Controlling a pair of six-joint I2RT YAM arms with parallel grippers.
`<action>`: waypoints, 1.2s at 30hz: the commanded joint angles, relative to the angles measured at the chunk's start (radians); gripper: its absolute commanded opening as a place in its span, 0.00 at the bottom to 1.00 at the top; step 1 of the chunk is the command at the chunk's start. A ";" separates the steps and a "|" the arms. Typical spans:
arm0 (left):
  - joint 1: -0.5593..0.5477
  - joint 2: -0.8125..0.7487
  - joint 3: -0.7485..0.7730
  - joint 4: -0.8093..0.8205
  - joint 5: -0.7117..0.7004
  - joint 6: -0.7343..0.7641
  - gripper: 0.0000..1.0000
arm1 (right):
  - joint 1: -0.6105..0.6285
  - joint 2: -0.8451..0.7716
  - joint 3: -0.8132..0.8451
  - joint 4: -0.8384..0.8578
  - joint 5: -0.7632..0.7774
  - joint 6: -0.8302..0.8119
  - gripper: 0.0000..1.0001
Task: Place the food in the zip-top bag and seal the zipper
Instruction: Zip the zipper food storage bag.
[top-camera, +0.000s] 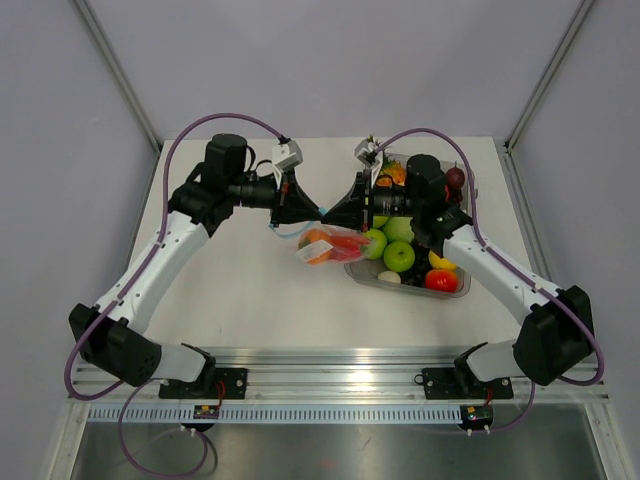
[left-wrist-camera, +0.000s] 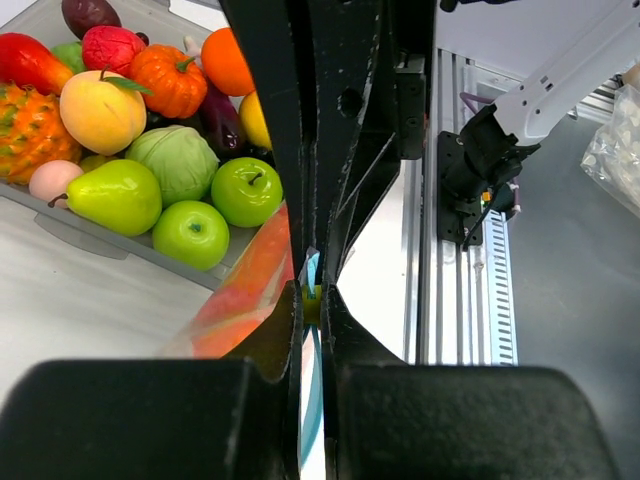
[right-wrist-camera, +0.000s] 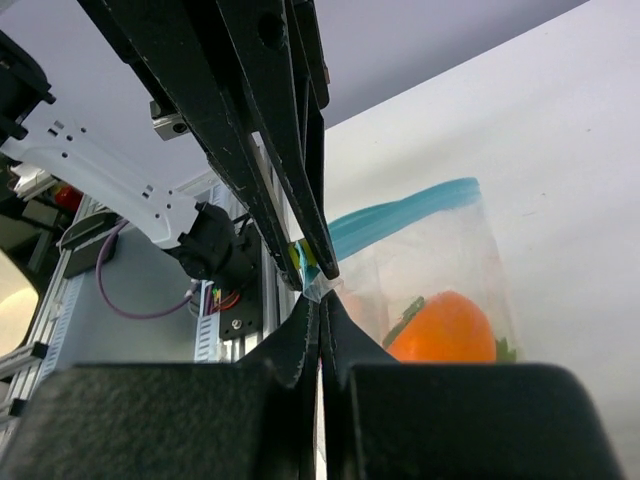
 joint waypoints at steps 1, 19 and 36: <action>0.030 0.002 -0.030 -0.012 -0.004 0.002 0.00 | -0.019 -0.077 -0.023 0.220 0.105 0.070 0.00; 0.084 0.001 -0.115 0.031 0.033 -0.018 0.00 | -0.068 -0.126 -0.057 0.430 0.156 0.200 0.00; 0.141 -0.035 -0.270 0.043 -0.030 -0.047 0.00 | -0.210 -0.109 0.155 0.249 0.289 0.078 0.00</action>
